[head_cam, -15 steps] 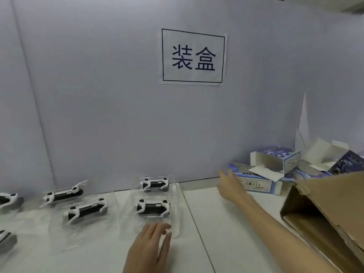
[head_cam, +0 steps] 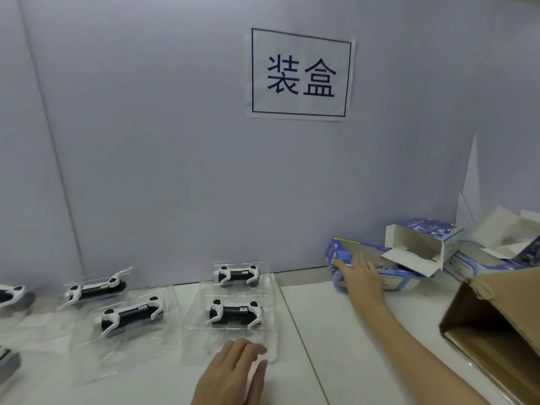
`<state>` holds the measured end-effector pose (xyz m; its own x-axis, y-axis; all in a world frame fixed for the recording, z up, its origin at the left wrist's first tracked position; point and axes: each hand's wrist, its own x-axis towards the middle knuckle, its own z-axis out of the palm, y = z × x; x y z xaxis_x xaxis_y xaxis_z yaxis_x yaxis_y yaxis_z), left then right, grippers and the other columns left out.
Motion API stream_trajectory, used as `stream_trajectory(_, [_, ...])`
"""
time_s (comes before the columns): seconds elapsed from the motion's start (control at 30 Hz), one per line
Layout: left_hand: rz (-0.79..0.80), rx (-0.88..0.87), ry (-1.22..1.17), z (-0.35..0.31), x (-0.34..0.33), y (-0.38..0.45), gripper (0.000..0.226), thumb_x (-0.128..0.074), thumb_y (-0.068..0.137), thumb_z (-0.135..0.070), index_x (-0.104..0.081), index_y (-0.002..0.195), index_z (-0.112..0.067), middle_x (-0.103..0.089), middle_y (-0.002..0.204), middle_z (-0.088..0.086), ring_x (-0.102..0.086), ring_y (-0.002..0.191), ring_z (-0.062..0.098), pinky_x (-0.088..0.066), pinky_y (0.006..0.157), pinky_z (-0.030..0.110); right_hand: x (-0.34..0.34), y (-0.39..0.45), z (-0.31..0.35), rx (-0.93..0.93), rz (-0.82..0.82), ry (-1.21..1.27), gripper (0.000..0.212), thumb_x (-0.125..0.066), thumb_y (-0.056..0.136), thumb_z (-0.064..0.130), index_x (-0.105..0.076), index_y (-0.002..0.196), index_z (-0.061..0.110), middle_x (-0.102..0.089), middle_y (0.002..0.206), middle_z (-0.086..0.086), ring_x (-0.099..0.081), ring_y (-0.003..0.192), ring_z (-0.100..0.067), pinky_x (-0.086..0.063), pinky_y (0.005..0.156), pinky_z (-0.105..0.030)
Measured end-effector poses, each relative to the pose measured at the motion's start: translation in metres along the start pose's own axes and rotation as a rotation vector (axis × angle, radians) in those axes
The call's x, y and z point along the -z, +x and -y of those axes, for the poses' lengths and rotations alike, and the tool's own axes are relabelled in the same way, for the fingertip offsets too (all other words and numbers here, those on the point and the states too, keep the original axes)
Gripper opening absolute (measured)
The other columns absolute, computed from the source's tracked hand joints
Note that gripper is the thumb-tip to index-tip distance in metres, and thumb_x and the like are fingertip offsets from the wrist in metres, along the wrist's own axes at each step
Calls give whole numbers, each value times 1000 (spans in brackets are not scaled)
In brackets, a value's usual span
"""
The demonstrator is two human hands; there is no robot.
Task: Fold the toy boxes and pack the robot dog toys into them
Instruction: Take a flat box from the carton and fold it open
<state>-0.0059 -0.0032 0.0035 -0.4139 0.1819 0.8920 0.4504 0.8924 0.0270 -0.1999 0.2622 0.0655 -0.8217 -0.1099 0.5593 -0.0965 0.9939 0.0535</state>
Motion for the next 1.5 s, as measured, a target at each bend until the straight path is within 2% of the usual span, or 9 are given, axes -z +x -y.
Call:
stream_trajectory(0.3, [28, 578, -498, -11, 36, 2, 15, -68, 98, -19, -69, 107, -31, -66, 101, -14, -69, 87, 9, -57, 68, 27, 68, -91, 84, 219, -243, 517, 65, -95, 67, 26, -74, 129, 28, -63, 142, -18, -59, 134, -36, -57, 102, -48])
stream_trajectory(0.53, [-37, 920, -974, -6, 46, 17, 67, -61, 89, -36, -37, 151, -45, -62, 128, 9, -77, 97, 30, -64, 77, 42, 71, -126, 115, 458, -375, 754, 57, -89, 78, 18, -72, 131, 27, -53, 153, -15, -51, 142, -31, -53, 107, -44])
stream_trajectory(0.73, [-171, 1032, -1033, -2, 59, 24, 64, -70, 84, -53, -39, 139, -66, -70, 126, 5, -77, 87, 31, -61, 55, 46, 81, -136, 133, 736, -358, 707, 44, -74, 93, 29, -67, 137, 29, -47, 159, -12, -40, 150, -26, -42, 117, -38])
stream_trajectory(0.83, [-265, 1135, -1079, 5, 62, 20, 62, -89, 72, -56, -51, 122, -56, -73, 111, 11, -73, 74, 31, -58, 51, 42, 89, -140, 138, 792, -319, 739, 76, -68, 95, 5, -39, 159, 33, -30, 169, -4, -25, 157, -21, -29, 126, -41])
stream_trajectory(0.93, [-349, 1234, -1214, 10, 59, 17, 60, -82, 67, -45, -50, 116, -41, -72, 96, 15, -69, 65, 38, -58, 50, 41, 97, -138, 132, 595, -239, 1081, 97, -56, 85, -10, -19, 165, 30, -24, 171, 6, -25, 158, -18, -22, 127, -40])
stream_trajectory(1.1, [-153, 1169, -1403, -1, 47, 12, 54, -84, 74, -23, -50, 115, -34, -73, 107, 17, -70, 75, 48, -61, 59, 48, 101, -130, 120, -8, -90, 1696, 84, -62, 87, 74, -16, 156, 58, -27, 159, 40, -30, 148, 9, -35, 114, -23])
stream_trajectory(1.23, [113, 988, -1242, -18, 41, 8, 75, -86, 64, -41, -43, 123, -25, -71, 116, 16, -72, 101, 40, -61, 71, 50, 99, -117, 103, -175, -32, 1901, 72, -72, 87, 46, -36, 149, 55, -65, 136, 7, -70, 108, -10, -61, 85, -38])
stream_trajectory(1.37, [126, 895, -1047, -24, 47, 10, 69, -73, 70, -59, -51, 114, -12, -70, 114, 4, -71, 101, 20, -57, 74, 26, 102, -118, 92, -184, -21, 1891, 70, -70, 93, 24, -40, 151, 52, -61, 145, 7, -65, 126, -25, -51, 106, -61])
stream_trajectory(1.5, [14, 912, -1036, -20, 60, 22, 72, -71, 71, -69, -55, 124, -23, -70, 122, -15, -72, 106, 10, -58, 74, 21, 110, -129, 104, 43, 98, 1853, 75, -62, 92, 19, -35, 155, 47, -58, 147, 10, -61, 131, -25, -60, 95, -47])
